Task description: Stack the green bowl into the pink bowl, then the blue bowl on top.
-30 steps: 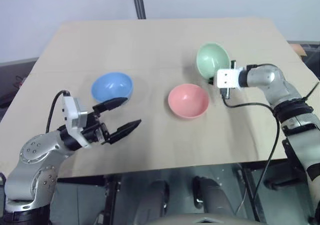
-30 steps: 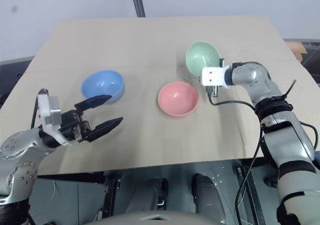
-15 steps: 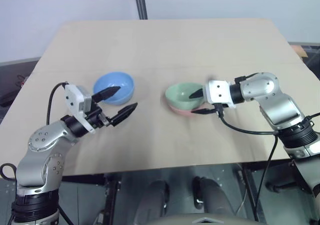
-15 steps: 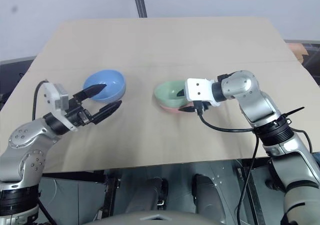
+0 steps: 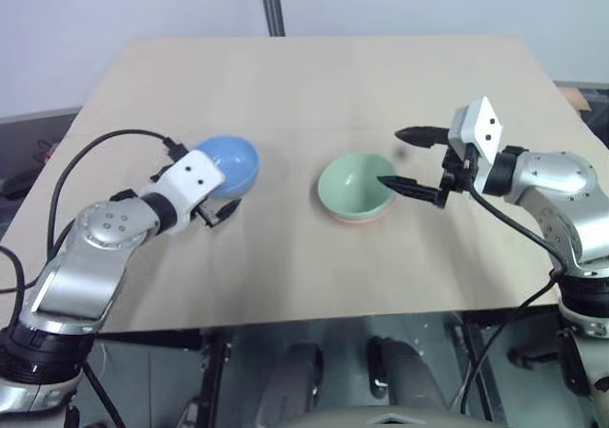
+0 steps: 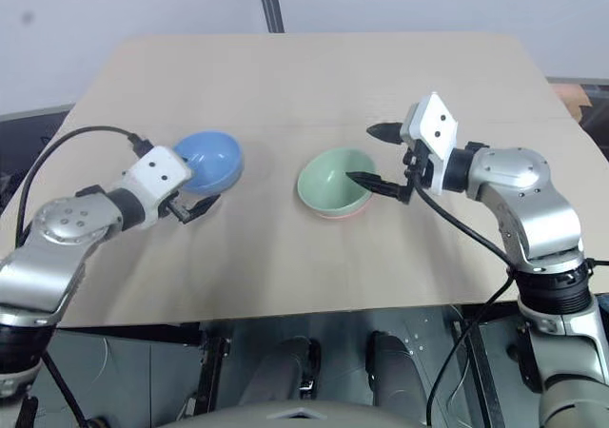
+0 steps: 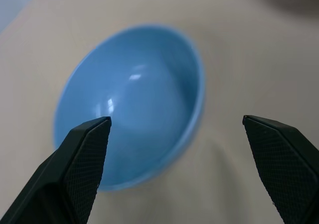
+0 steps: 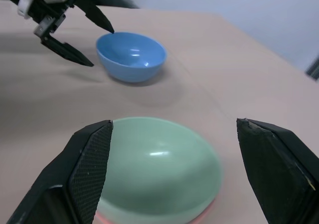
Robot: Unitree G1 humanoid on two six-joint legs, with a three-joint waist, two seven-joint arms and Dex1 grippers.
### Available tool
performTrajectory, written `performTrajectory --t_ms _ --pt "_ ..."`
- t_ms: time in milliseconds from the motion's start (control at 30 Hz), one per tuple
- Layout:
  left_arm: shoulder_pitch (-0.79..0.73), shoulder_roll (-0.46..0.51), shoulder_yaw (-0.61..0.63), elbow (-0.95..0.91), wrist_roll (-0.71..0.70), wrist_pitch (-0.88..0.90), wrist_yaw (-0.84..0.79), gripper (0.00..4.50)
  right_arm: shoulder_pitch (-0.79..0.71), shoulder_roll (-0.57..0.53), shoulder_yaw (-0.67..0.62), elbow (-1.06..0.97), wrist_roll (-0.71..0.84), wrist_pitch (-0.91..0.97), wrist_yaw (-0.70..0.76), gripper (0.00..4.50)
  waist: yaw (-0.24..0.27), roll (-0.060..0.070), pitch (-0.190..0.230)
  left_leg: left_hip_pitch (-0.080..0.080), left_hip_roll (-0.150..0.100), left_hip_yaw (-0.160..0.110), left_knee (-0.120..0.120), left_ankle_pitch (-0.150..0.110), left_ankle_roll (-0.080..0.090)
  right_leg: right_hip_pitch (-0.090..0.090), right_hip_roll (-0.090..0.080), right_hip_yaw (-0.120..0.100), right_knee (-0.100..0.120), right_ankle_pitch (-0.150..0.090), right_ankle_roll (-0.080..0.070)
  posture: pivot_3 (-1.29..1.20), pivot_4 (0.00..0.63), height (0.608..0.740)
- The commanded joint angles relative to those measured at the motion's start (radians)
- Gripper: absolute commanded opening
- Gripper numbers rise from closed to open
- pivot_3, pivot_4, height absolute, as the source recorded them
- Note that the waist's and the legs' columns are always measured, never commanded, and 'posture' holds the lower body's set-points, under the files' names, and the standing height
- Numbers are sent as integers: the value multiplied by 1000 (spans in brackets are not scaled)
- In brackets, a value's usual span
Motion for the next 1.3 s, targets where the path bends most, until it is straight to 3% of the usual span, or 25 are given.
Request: performTrajectory --t_ms 33,67,167,267,333,567,767,967,1167,1300 --pt "-74 21 -83 47 78 15 -31 3947 15 9 -34 -84 32 26 -69 4182 -2 0 0 0 0 0 0 0 0 0 1 0 0 0 0 0 150 740" --pt "-88 20 -97 61 88 10 -41 3654 21 11 -32 -93 34 29 -78 4182 -2 0 0 0 1 0 0 0 0 0 2 0 0 0 0 0 150 740" --pt "-121 18 -130 112 114 -24 -78 2105 49 6 -36 -119 40 33 -106 4182 -3 0 0 -1 1 -1 0 0 0 -1 3 -1 0 0 0 0 150 740" --pt "-157 3 -138 145 121 -34 -99 1163 68 1 -45 -132 43 36 -126 4182 -4 -1 0 -1 1 0 0 0 0 -1 2 0 0 0 0 0 150 740" --pt "-179 -16 -132 145 110 -27 -111 106 79 -4 -53 -136 48 35 -137 4182 -4 -1 0 -1 1 0 0 0 0 -1 2 0 0 0 0 0 150 740" --pt "-300 -84 -85 63 -25 -57 -228 106 121 -25 -81 -140 42 22 -185 4182 3 -1 0 -2 1 0 1 0 0 -1 2 -1 0 0 0 0 150 740" --pt "-451 -165 -146 75 -108 -208 -378 106 170 -43 -129 -162 39 31 -239 4182 9 -1 0 -2 0 0 2 1 -1 0 2 -1 0 0 0 0 150 740" --pt "-505 -259 -226 176 -161 -345 -567 106 235 -50 -177 -197 13 53 -330 4182 7 -1 0 -1 1 1 2 1 -1 0 4 1 1 0 0 0 150 740" --pt "-524 -336 -231 243 -176 -405 -612 1908 292 -54 -184 -215 -2 61 -375 4182 7 -1 0 -1 1 1 3 0 1 0 4 1 1 0 1 0 150 740" --pt "-510 -327 -164 223 -206 -314 -546 3840 343 -60 -180 -233 3 37 -358 4182 6 -1 0 -1 1 1 3 0 1 1 4 1 1 0 1 0 150 740"
